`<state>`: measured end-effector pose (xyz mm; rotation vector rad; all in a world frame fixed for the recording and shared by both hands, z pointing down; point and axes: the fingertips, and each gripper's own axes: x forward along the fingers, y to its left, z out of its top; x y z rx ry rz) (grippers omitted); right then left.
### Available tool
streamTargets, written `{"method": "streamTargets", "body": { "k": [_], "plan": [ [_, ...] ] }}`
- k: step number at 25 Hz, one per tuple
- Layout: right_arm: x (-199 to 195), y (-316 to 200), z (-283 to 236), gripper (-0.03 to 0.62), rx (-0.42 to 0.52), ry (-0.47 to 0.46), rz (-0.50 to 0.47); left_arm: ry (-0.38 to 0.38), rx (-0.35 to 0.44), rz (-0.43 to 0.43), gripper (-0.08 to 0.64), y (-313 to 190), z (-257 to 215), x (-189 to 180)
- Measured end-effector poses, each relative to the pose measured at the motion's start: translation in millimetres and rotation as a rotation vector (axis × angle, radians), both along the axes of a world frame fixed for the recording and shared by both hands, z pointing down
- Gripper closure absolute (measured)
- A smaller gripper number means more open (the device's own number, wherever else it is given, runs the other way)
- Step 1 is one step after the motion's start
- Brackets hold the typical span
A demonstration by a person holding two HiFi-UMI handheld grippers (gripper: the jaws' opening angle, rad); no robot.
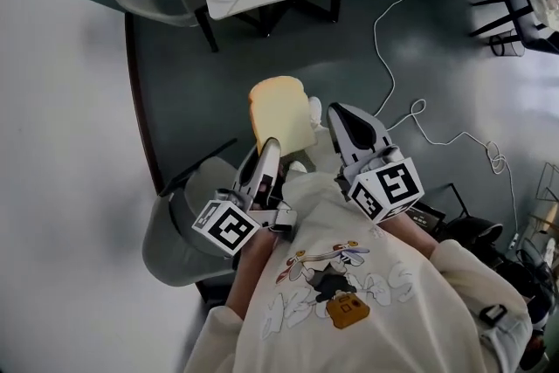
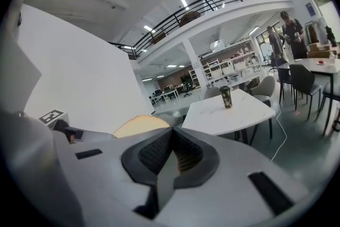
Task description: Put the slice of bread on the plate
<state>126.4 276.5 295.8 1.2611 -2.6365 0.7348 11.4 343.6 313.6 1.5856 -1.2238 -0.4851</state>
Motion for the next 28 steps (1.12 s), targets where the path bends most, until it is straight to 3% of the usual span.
{"method": "streamTargets", "body": {
  "k": [5, 12, 16, 22, 28],
  "plan": [
    [7, -39, -13, 0.588, 0.016, -0.046, -0.007, -0.052, 0.005, -0.025, 0.463, -43, -13, -2],
    [17, -96, 21, 0.588, -0.087, -0.055, -0.015, -0.088, -0.024, -0.043, 0.463, -100, -8, 3],
    [5, -122, 29, 0.588, -0.120, -0.053, -0.041, -0.054, -0.059, -0.085, 0.463, -121, -1, -5],
    [-18, -155, 22, 0.588, -0.129, -0.045, -0.066, -0.056, -0.072, -0.073, 0.463, -158, -3, -23],
    [-43, -208, 21, 0.588, -0.150, -0.048, -0.023, 0.076, -0.116, -0.080, 0.463, -220, 13, -53]
  ]
}}
